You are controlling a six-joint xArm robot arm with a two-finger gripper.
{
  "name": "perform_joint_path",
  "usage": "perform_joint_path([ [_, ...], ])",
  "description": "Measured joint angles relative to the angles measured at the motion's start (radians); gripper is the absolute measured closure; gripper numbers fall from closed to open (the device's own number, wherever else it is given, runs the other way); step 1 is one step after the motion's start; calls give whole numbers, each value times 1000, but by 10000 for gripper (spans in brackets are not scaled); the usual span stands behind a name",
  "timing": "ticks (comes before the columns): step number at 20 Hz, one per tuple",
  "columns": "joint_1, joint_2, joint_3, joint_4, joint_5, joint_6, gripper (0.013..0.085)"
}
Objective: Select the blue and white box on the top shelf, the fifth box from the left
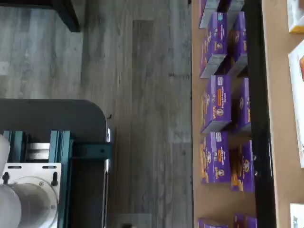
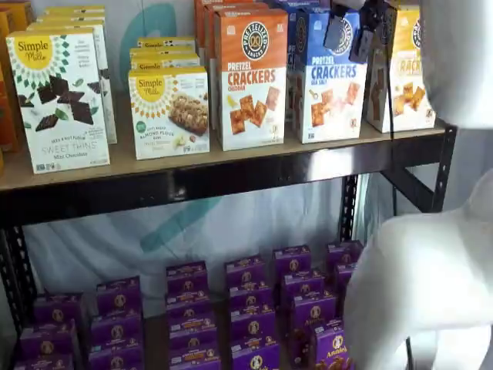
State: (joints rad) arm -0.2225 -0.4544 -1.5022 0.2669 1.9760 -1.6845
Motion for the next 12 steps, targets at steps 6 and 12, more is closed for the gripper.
perform_joint_path([
  [6, 17, -16, 18, -30, 8, 4, 130],
  [12, -28, -45, 49, 38, -43, -12, 130],
])
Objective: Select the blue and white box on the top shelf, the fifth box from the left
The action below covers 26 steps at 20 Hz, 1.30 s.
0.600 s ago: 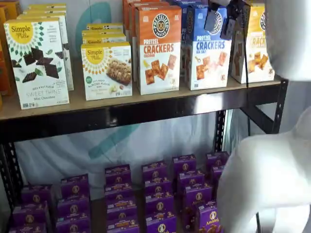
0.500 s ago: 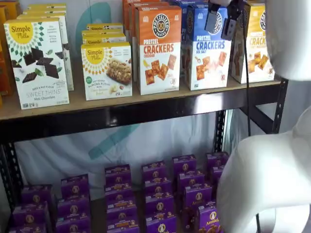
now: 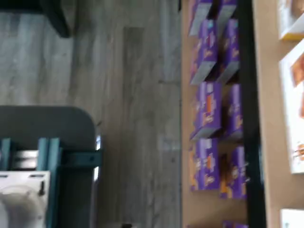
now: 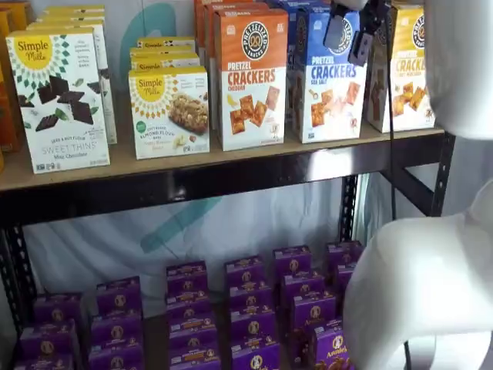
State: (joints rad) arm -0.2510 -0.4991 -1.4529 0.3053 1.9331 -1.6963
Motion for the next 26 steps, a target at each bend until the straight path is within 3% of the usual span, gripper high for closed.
perform_joint_path([
  [6, -57, -30, 20, 89, -113, -18, 130],
  [12, -74, -60, 48, 133, -213, -19, 130],
  [15, -74, -103, 108, 154, -329, -23, 130],
  [17, -71, -118, 132, 157, -394, -26, 130],
  [26, -68, -57, 83, 134, -445, -44, 130],
])
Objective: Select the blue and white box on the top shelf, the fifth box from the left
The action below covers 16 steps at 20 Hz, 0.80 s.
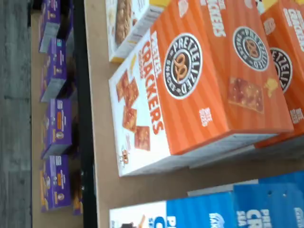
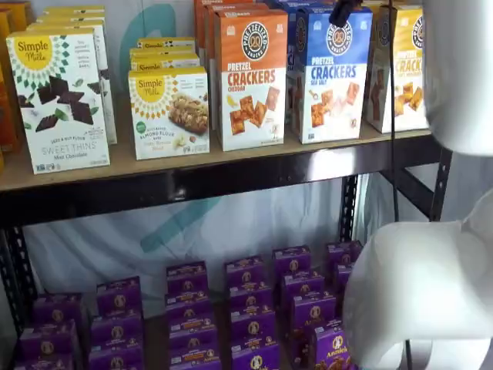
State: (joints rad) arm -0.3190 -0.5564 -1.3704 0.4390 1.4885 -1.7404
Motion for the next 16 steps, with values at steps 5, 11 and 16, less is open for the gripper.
perform_joint_path([
  [5, 20, 49, -29, -37, -20, -4, 130],
  [11, 36, 100, -53, -54, -40, -4, 130],
  [16, 40, 146, -96, -66, -13, -2, 130],
])
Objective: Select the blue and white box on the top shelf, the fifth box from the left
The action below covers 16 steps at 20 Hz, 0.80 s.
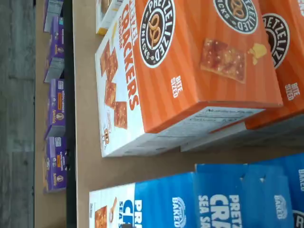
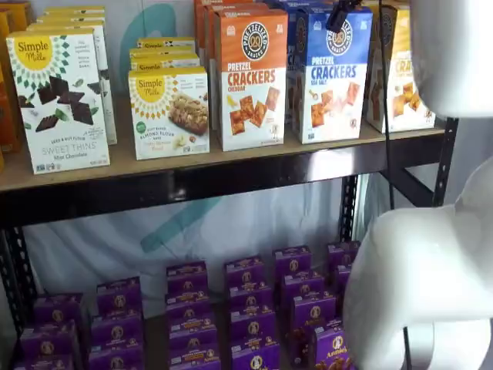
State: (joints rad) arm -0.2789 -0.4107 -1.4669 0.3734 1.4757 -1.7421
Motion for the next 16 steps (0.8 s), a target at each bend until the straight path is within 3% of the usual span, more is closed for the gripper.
perform_joint_path([
  [16, 0, 111, -121, -20, 86, 2, 130],
])
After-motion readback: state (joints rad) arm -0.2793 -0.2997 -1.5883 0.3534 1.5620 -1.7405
